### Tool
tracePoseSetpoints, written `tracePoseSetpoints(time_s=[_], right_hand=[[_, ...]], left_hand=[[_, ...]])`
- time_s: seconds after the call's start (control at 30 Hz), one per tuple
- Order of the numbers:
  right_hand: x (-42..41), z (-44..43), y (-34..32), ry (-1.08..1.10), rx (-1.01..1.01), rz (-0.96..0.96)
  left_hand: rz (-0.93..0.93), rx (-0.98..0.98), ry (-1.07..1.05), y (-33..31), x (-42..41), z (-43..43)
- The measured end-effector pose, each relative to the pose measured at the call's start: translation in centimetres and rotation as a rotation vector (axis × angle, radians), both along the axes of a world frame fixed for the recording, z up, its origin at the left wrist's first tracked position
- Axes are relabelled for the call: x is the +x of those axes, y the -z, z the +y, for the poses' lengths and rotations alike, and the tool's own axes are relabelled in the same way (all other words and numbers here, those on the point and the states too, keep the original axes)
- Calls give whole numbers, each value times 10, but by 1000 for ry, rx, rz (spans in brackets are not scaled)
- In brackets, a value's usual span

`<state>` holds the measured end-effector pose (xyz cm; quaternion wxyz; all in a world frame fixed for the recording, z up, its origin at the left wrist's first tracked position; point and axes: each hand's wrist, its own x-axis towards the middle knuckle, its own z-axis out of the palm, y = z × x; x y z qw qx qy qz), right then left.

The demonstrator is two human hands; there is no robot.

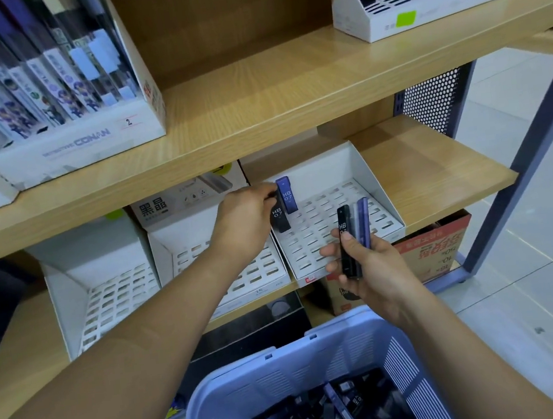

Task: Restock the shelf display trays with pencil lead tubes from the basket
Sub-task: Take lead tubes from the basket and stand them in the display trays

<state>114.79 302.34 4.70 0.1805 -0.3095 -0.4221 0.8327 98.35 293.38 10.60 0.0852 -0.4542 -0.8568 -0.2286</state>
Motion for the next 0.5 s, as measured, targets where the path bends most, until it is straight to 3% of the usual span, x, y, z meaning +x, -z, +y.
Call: tracePoseSetpoints(time_s=[0.1,0.27,0.5], right_hand=[[0,1,-1,-12,-17,10],[1,0,-3,-63,-51,33],[3,-1,-10,-140,-91,92]], left_hand=[[-115,85,-64,1,0,2],[-99,105,-57,2,-4,4],[-31,-50,-28,-3,-2,0]])
